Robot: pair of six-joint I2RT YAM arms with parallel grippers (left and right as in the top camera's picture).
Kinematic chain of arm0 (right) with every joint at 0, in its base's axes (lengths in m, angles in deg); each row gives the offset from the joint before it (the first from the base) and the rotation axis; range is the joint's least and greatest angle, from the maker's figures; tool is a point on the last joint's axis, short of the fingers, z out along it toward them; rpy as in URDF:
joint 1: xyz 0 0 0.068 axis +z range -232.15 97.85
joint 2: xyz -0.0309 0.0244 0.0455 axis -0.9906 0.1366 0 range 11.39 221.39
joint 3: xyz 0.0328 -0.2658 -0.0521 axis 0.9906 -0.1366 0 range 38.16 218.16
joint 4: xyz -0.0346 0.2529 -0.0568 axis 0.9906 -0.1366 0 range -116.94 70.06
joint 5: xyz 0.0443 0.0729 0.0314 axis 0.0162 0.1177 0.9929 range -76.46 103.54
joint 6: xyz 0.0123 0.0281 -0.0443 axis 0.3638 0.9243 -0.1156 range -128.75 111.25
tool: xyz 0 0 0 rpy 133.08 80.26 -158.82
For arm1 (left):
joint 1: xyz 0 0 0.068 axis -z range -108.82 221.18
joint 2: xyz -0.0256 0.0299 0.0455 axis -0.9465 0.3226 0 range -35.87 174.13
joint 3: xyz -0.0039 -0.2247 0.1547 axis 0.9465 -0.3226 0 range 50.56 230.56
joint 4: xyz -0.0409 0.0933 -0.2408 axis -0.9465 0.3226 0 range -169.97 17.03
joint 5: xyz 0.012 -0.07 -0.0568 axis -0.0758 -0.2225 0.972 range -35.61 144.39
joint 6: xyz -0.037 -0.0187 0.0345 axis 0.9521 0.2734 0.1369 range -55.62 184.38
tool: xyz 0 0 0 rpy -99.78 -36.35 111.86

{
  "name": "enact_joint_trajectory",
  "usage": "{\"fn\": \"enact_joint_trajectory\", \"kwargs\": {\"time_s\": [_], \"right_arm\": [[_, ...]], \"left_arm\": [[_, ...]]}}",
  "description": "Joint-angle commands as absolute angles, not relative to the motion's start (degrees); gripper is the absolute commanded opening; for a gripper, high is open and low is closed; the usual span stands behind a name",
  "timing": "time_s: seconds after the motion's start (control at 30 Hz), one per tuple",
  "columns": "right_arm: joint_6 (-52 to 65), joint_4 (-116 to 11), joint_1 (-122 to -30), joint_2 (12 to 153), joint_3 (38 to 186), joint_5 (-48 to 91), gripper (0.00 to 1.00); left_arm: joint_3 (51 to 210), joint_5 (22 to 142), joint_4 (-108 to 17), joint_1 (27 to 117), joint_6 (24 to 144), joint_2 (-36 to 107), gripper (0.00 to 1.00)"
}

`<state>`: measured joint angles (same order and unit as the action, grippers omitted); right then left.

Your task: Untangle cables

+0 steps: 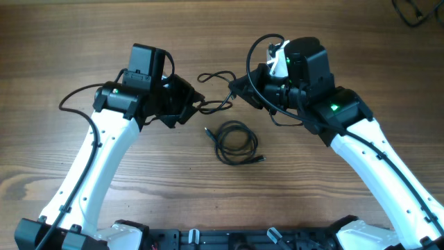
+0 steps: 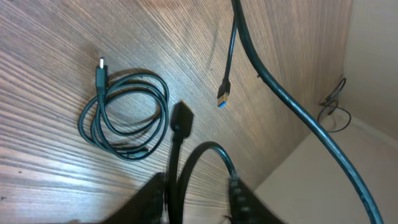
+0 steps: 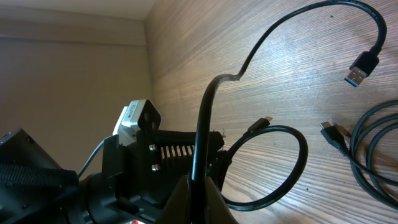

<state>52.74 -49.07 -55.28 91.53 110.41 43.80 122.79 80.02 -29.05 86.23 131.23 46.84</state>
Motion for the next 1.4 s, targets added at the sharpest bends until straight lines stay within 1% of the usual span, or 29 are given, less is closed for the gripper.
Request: {"fn": "enact_joint_trajectory", "kwargs": {"time_s": [0.0,0.07,0.2,0.27,0.3,0.33,0.4,0.47,0.53,0.57,0.6,0.7,0.73,0.77,0.8,0.93,1.03,1.13,1.17,1.23,1.3,1.37], "right_arm": [[52.72,-48.70,-55.06,90.66,111.33,44.53,0.04],[52.72,-48.72,-55.06,90.68,111.33,44.55,0.04],[52.74,-48.70,-55.06,90.68,111.33,44.50,0.04],[52.70,-48.63,-55.06,90.68,111.33,43.91,0.04],[52.72,-48.67,-55.08,90.68,111.33,42.62,0.04],[52.92,-48.59,-55.23,90.68,111.33,42.03,0.04],[52.96,-47.36,-55.60,90.66,111.33,42.75,0.04],[53.01,-46.16,-55.60,90.66,111.33,44.37,0.04],[52.92,-46.12,-55.60,90.66,111.33,45.18,0.04],[52.90,-46.16,-55.60,90.66,111.33,45.22,0.04],[52.94,-46.14,-55.60,90.66,111.33,45.55,0.04],[52.92,-46.14,-55.60,90.66,111.33,46.27,0.04],[52.87,-46.20,-55.60,90.66,111.33,46.27,0.04],[52.85,-46.62,-55.60,90.66,111.33,46.27,0.04],[52.48,-47.43,-55.60,90.66,111.33,46.25,0.04],[46.49,-53.18,-55.60,90.68,111.33,45.36,0.04],[38.45,-57.22,-55.58,90.68,111.33,45.49,0.04],[25.49,-60.30,-55.58,90.68,111.26,49.20,0.04],[22.71,-60.32,-55.58,90.68,111.26,51.08,0.04],[19.78,-59.34,-55.60,90.68,111.26,55.83,0.04],[18.97,-59.34,-55.58,90.68,111.26,56.31,0.04],[17.75,-59.84,-55.58,90.68,111.26,56.02,0.04]], "left_arm": [[122.90,78.29,-29.34,86.40,131.29,47.09,0.27],[122.90,78.29,-29.47,86.40,131.29,47.09,0.22],[122.90,78.77,-29.44,86.40,131.27,47.09,0.21],[122.90,79.69,-29.42,86.40,131.29,47.09,0.18],[122.90,80.63,-29.38,86.40,131.27,47.09,0.24],[122.90,80.94,-29.12,86.40,131.27,47.09,0.42],[122.90,80.87,-28.33,86.40,130.83,47.09,0.43],[122.90,80.87,-28.33,86.40,130.85,47.09,0.41],[122.90,80.87,-28.35,86.40,130.85,47.09,0.34],[122.90,80.87,-28.35,86.40,130.85,47.09,0.33],[122.90,80.87,-28.37,86.40,130.85,47.09,0.26],[122.90,80.87,-28.44,86.40,130.85,47.09,0.19],[122.90,80.80,-28.59,86.40,130.85,47.09,0.14],[122.90,80.06,-28.61,86.40,130.85,47.09,0.06],[122.90,77.46,-28.66,86.40,130.85,47.09,0.04],[122.90,67.10,-28.68,86.40,130.85,47.09,0.04],[122.90,66.71,-29.69,86.40,130.85,47.09,0.04],[122.90,66.71,-30.97,86.40,130.85,47.09,0.04],[122.90,66.73,-31.11,86.40,130.85,47.09,0.05],[122.90,66.73,-31.19,86.40,130.85,47.09,0.08],[122.90,66.73,-31.17,86.40,130.85,47.09,0.11],[122.90,66.82,-31.15,86.40,130.85,47.09,0.11]]}}
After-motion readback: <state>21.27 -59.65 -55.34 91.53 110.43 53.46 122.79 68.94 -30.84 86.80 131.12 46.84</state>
